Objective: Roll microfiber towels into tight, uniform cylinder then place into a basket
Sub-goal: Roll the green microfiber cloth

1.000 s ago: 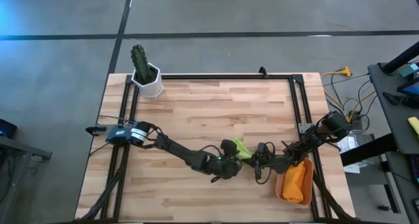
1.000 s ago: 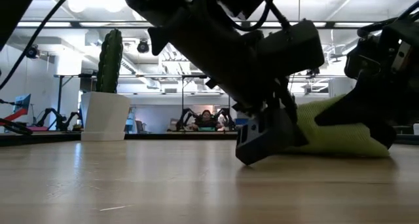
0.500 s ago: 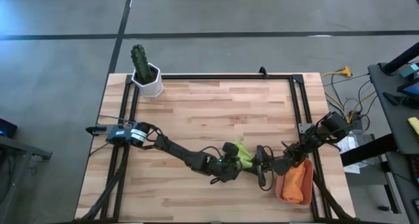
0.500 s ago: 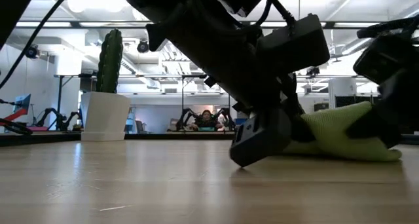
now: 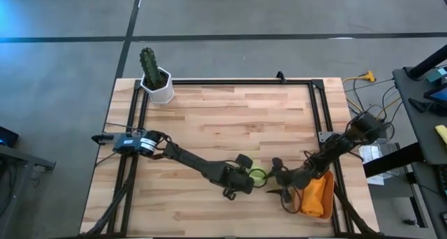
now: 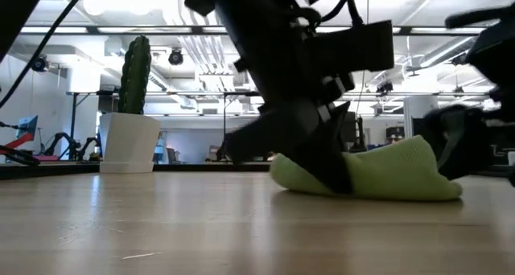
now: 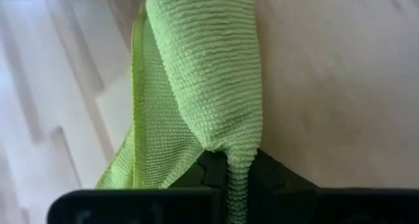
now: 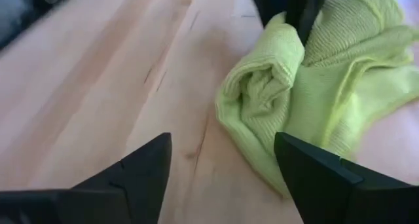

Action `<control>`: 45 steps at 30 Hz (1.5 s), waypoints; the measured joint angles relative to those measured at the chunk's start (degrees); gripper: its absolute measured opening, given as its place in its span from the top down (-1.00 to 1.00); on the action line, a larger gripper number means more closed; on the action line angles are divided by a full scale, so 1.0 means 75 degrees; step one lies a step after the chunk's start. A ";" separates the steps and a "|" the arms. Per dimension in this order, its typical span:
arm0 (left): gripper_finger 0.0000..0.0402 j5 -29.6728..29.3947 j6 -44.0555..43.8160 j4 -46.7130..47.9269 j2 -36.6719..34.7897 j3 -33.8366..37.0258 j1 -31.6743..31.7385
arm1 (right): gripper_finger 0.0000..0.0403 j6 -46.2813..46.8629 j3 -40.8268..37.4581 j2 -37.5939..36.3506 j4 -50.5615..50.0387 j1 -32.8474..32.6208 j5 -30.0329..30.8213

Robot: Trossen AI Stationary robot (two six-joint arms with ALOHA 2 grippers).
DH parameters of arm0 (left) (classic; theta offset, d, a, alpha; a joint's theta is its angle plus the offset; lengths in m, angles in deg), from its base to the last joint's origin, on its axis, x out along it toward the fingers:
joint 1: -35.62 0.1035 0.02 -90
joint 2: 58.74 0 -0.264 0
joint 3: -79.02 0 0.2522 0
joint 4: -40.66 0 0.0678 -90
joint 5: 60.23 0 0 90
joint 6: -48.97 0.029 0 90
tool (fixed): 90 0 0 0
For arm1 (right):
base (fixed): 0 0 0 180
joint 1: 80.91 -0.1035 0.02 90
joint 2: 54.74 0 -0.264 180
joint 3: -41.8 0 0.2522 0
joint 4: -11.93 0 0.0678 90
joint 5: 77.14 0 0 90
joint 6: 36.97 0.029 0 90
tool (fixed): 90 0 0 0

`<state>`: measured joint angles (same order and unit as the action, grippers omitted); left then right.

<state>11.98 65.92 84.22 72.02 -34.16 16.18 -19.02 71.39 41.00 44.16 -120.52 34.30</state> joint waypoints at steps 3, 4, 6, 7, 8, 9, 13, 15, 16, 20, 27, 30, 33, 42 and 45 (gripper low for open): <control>0.99 0.0394 -0.0669 0.0742 0.0020 -0.0426 0.0079 | -0.32 -0.0851 0.0397 -0.0683 -0.1772 -0.0175 0.0149; 0.99 0.0699 -0.0940 0.0863 0.0023 -0.0535 0.0143 | -0.31 -0.1157 0.0594 -0.0883 -0.2455 -0.0266 0.0316; 0.99 0.1579 -0.1604 0.0876 0.0023 -0.0646 0.0304 | -0.29 -0.1813 0.1070 -0.1241 -0.3782 -0.0504 0.0794; 0.99 0.2013 -0.1865 0.0846 0.0023 -0.0673 0.0404 | -0.27 -0.2159 0.1329 -0.1355 -0.4401 -0.0638 0.1142; 1.00 0.2349 -0.2084 0.0833 0.0023 -0.0687 0.0488 | -0.26 -0.2512 0.1578 -0.1419 -0.4903 -0.0776 0.1478; 1.00 0.2573 -0.2243 0.0833 0.0023 -0.0688 0.0564 | -0.24 -0.2829 0.1819 -0.1435 -0.5312 -0.0918 0.1836; 1.00 0.3194 -0.2531 0.0824 0.0023 -0.0688 0.0850 | -0.19 -0.4003 0.2517 -0.1226 -0.6088 -0.1332 0.2885; 1.00 0.3567 -0.2730 0.0819 0.0023 -0.0688 0.0996 | -0.17 -0.4473 0.2683 -0.0987 -0.6123 -0.1419 0.3101; 1.00 0.3775 -0.2843 0.0815 0.0030 -0.0689 0.1079 | -0.17 -0.4662 0.2768 -0.0826 -0.6109 -0.1427 0.3136; 1.00 0.4499 -0.3414 0.0751 0.0095 -0.0697 0.1390 | -0.17 -0.4771 0.3140 -0.0042 -0.5954 -0.1313 0.3158; 1.00 0.5311 -0.3918 0.0437 0.0279 -0.0729 0.1776 | -0.24 -0.3609 0.3862 0.1213 -0.5625 -0.0970 0.3529; 1.00 0.5705 -0.4093 0.0295 0.0297 -0.0712 0.1899 | -0.31 -0.3363 0.4052 0.1474 -0.5585 -0.0876 0.3968; 0.99 0.6273 -0.4462 0.0112 0.0372 -0.0712 0.1998 | -0.34 -0.2826 0.4079 0.1597 -0.5683 -0.0662 0.4243; 0.95 0.7224 -0.5377 -0.0308 0.0431 -0.0694 0.2073 | -0.20 -0.2440 0.4040 0.1563 -0.5990 -0.0348 0.3882; 0.95 0.7351 -0.5613 -0.0324 0.0442 -0.0694 0.2122 | -0.10 -0.2456 0.4037 0.1559 -0.6048 -0.0345 0.3760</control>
<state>67.11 23.82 81.79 75.34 -39.36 32.10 -37.44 101.66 52.70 -1.19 -123.11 62.50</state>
